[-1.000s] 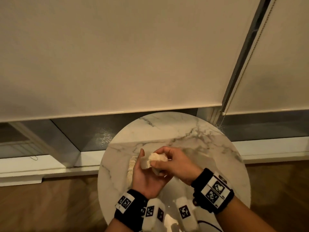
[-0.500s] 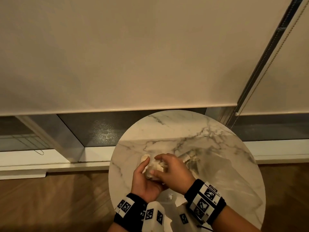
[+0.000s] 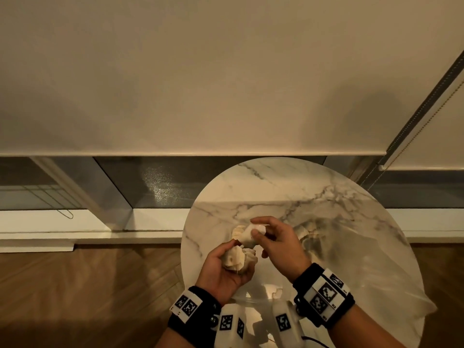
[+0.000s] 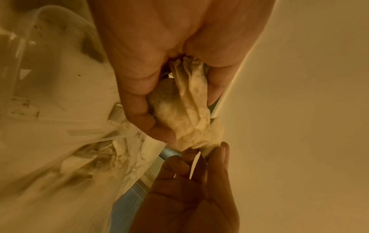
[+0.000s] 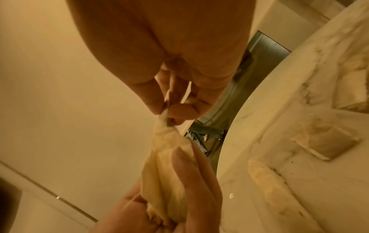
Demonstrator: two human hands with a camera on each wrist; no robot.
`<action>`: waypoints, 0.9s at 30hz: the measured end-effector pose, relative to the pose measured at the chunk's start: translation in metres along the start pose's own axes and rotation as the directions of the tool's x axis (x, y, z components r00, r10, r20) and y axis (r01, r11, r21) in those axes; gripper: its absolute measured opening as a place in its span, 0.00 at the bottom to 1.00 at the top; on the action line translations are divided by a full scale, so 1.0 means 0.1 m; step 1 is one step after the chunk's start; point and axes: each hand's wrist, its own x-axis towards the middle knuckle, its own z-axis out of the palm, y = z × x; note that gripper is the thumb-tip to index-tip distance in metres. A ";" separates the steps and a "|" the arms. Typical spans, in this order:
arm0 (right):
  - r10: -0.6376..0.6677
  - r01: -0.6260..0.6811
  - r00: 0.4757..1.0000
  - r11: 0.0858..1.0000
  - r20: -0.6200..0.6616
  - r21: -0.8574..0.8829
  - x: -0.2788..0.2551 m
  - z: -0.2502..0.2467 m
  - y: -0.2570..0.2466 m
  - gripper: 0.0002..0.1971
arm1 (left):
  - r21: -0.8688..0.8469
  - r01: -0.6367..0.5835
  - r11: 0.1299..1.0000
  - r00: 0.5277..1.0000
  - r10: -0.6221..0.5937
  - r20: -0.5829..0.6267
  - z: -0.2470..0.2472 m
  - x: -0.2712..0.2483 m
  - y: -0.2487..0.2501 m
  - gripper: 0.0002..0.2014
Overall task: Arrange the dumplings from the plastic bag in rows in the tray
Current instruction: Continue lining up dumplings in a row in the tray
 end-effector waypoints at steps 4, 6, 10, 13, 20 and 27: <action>0.042 -0.043 0.999 0.998 0.023 0.042 0.08 0.11 -0.02 0.16 | -0.021 -0.014 1.000 0.999 0.013 -0.048 -0.17 0.00 0.12 0.11; 0.051 -0.051 0.999 0.998 0.011 0.038 0.14 0.15 -0.03 0.12 | -0.038 -0.013 0.999 0.996 0.010 -0.085 -0.27 0.02 0.17 0.10; 0.058 -0.058 0.998 0.996 0.002 0.067 0.21 0.20 -0.02 0.04 | -0.069 -0.018 0.997 0.991 0.009 -0.135 -0.47 0.03 0.26 0.10; 0.053 -0.052 0.999 0.997 -0.007 0.049 0.23 0.20 -0.01 0.02 | -0.074 -0.010 0.997 0.988 -0.002 -0.156 -0.64 0.03 0.31 0.09; 0.078 -0.079 0.997 0.997 -0.024 -0.002 0.30 0.16 0.16 0.04 | -0.091 -0.023 0.996 0.979 0.005 -0.201 -0.84 0.06 0.39 0.09; 0.131 -0.133 0.990 0.991 -0.057 -0.032 0.36 0.10 0.41 0.03 | -0.100 -0.080 0.992 0.984 0.062 -0.166 -0.82 0.08 0.43 0.11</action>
